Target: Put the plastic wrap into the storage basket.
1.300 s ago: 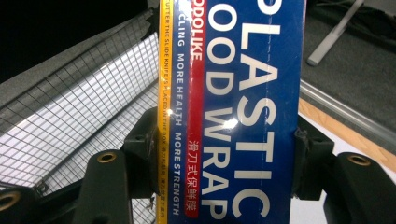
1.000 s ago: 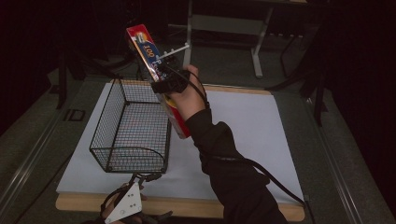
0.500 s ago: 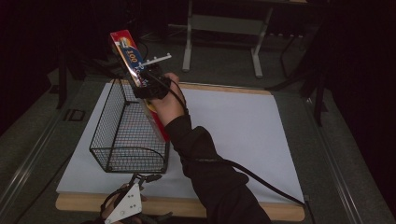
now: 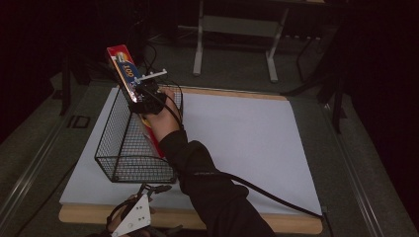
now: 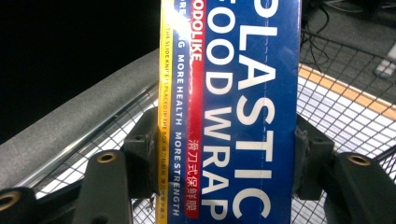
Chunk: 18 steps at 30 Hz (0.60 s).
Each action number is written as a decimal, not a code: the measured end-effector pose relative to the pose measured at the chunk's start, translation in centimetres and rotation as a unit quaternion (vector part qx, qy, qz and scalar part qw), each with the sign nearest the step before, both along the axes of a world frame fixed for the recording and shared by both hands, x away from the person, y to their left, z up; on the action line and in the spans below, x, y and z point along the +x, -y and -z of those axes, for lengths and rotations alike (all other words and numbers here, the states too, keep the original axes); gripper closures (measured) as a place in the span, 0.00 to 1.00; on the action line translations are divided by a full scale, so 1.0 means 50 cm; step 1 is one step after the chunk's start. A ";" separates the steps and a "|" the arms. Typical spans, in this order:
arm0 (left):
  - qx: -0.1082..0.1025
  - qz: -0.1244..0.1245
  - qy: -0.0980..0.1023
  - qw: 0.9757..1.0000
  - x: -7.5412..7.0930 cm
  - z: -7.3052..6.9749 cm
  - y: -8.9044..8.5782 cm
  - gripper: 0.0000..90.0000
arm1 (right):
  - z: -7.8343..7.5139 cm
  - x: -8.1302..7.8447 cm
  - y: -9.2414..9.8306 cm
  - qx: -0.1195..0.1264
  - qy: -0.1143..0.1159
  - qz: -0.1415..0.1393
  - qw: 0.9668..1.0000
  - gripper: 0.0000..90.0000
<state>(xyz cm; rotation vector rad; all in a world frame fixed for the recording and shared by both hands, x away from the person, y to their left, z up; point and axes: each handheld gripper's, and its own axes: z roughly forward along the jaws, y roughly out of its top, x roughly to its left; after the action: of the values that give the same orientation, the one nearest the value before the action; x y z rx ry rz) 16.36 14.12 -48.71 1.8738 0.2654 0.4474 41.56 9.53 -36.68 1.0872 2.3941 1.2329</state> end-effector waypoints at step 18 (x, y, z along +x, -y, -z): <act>-0.003 0.002 -0.002 1.000 0.000 0.000 -0.001 0.00 | 0.088 -0.007 -0.041 -0.061 -0.022 -0.018 0.998 0.44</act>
<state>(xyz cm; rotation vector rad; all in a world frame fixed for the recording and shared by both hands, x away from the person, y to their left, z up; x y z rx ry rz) 16.35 14.15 -48.72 1.8689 0.2655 0.4412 41.23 11.58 -41.08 1.0502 2.4948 1.0687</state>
